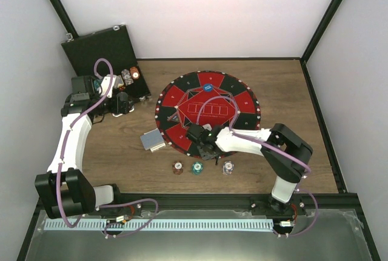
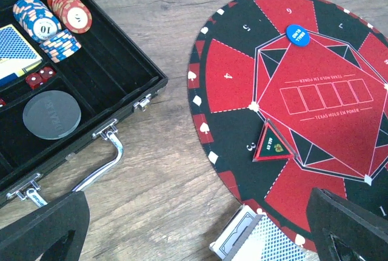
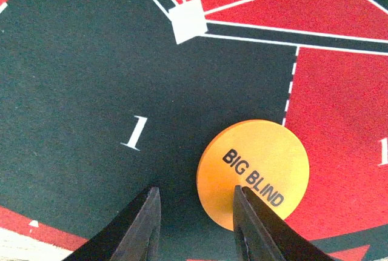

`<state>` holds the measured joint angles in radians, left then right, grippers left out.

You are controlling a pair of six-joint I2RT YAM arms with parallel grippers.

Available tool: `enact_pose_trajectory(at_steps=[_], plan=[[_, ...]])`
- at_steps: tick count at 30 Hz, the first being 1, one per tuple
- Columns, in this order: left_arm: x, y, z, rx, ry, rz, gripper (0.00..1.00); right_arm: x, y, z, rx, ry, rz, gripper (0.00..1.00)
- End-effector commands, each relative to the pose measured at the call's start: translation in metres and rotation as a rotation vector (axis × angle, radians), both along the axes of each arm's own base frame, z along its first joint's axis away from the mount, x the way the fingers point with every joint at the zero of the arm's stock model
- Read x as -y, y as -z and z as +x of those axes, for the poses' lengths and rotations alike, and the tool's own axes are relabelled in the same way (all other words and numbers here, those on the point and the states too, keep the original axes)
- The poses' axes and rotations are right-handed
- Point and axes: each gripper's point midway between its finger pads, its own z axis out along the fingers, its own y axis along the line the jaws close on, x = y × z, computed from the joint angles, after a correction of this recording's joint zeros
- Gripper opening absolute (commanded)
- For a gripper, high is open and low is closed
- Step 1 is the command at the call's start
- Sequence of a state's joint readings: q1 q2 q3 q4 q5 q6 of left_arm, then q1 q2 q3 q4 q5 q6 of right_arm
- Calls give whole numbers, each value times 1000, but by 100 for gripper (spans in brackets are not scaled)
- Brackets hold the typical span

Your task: Distribute texas hold em gaming equipment

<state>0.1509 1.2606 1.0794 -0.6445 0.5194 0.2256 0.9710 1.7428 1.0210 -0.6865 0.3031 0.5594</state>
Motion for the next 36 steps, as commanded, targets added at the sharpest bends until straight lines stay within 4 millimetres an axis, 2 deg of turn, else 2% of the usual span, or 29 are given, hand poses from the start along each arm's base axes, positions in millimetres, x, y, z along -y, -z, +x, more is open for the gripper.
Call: enact_pose_trajectory(at_steps=[1, 8, 13, 17, 20, 26, 30, 33, 36], plan=[[-2, -17, 2, 45, 1, 17, 100, 28, 17, -3, -17, 48, -88, 34], [-3, -18, 2, 50, -3, 24, 100, 64, 18, 6, -8, 130, -124, 32], [-3, -19, 3, 48, -6, 22, 100, 74, 13, 15, 6, 168, -124, 31], [-4, -19, 3, 50, -6, 25, 100, 67, 4, 19, 24, 160, -115, 31], [-4, -18, 3, 49, -7, 25, 100, 72, 0, 21, 36, 166, -139, 31], [-5, -18, 3, 48, -10, 26, 100, 80, 12, 17, 7, 191, -151, 31], [-4, -18, 2, 50, -5, 32, 100, 85, 12, 22, 9, 216, -133, 31], [-3, -17, 1, 46, -1, 28, 100, 81, 6, 28, 22, 210, -130, 31], [-3, -17, 2, 47, 1, 27, 100, 64, -15, 39, 54, 179, -71, 34]])
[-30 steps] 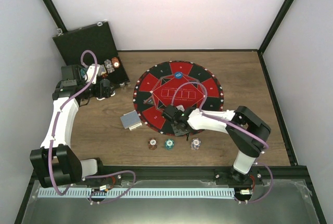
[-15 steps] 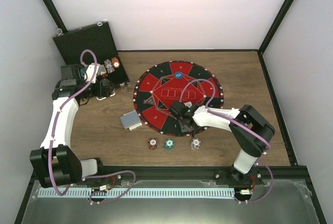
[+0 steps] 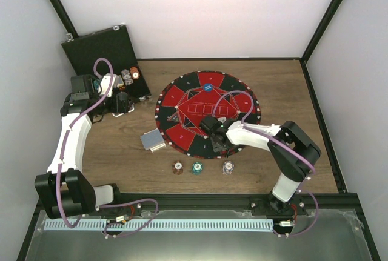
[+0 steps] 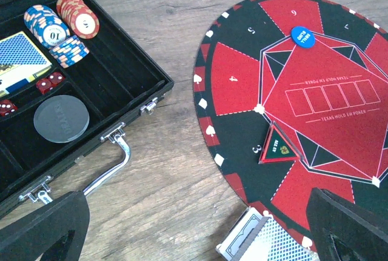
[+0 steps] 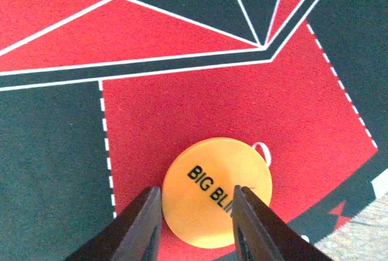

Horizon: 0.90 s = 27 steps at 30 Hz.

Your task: Distribute texas hold em gaming equipment

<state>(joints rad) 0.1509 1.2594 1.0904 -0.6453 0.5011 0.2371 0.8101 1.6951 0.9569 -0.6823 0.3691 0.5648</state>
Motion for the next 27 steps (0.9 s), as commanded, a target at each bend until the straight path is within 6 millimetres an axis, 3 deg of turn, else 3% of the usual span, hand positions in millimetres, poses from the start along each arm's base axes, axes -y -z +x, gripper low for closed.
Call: enact_pose_trajectory(at_steps=[1, 4, 7, 14, 20, 27], plan=[[0, -14, 0, 34, 6, 4, 100, -5, -25, 12, 28, -13, 10, 36], [-2, -13, 1, 28, -3, 11, 100, -34, -62, 20, 82, -73, 90, 44], [-7, -12, 4, 25, -27, 29, 100, -69, -92, 15, 106, -156, 152, 54], [-17, -11, 4, 11, -62, 75, 100, -151, -118, -39, 42, -359, 334, 86], [-20, -12, 1, 15, -56, 57, 100, -199, -107, -86, -61, -488, 418, 96], [-24, -10, 1, -2, -61, 55, 100, -214, -73, -107, -138, -542, 364, 84]])
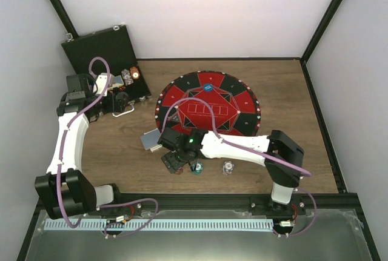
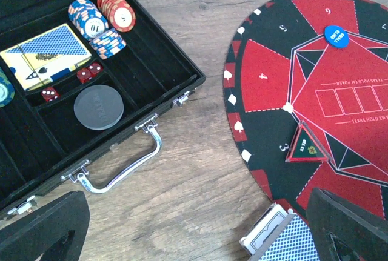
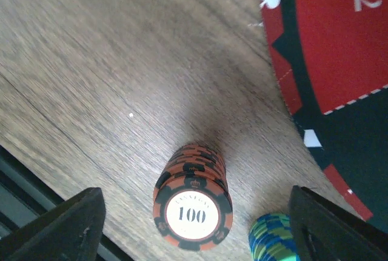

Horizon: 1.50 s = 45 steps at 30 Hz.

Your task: Distribute texas hold em gaming equipment

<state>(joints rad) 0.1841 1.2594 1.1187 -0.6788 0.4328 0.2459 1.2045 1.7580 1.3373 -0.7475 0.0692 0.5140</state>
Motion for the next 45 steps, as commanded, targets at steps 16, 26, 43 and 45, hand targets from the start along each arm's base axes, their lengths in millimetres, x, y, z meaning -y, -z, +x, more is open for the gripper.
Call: enact_pose_trajectory(at_steps=[16, 26, 43, 45], plan=[[-3, -17, 1, 25, 19, -10, 100, -12, 39, -12, -51, -42, -66, 64], [-2, -17, 2, 21, 26, -25, 100, -12, 33, -10, -43, -28, -50, 45], [-1, -17, -1, 21, 35, -25, 100, -10, 23, -5, -21, -16, -65, 18], [0, -16, -1, 19, 40, -25, 100, -11, 13, -2, -2, -10, -61, 13]])
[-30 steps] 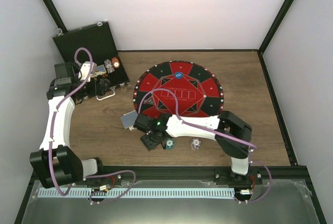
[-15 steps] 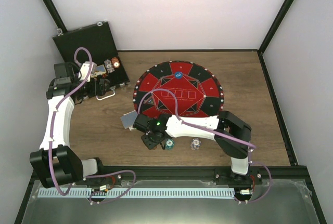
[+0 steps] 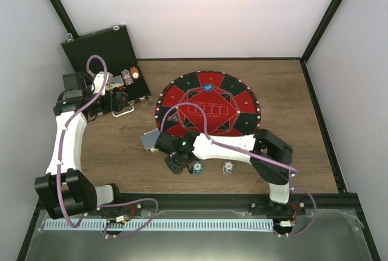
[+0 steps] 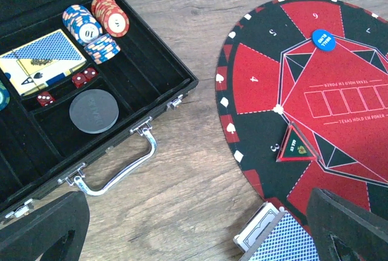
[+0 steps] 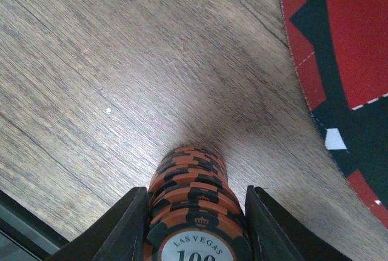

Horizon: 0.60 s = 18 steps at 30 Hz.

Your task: Distribute texas hold em gaming equipment

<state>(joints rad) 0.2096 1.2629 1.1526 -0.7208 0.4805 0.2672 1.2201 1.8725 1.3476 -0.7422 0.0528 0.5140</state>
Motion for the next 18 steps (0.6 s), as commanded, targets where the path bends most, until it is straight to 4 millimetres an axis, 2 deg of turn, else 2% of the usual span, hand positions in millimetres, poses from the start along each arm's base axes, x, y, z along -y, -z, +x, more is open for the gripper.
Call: enact_pose_trajectory(at_steps=[1, 6, 10, 15, 16, 18], plan=[[1, -8, 1, 17, 20, -2, 100, -7, -32, 9, 55, 15, 27, 12], [5, -3, -3, 6, 57, 4, 100, -6, -50, 25, 72, 47, 52, 6], [2, 5, -4, -12, 70, 35, 100, 3, -60, 54, 99, 87, 68, 5], [0, 12, -8, -26, 98, 79, 100, 12, -69, 112, 147, 146, 101, 5], [-2, 12, -9, -21, 97, 85, 100, 18, -67, 141, 164, 175, 102, 5], [-2, 12, -10, -15, 96, 85, 100, 22, -56, 162, 160, 196, 88, 4]])
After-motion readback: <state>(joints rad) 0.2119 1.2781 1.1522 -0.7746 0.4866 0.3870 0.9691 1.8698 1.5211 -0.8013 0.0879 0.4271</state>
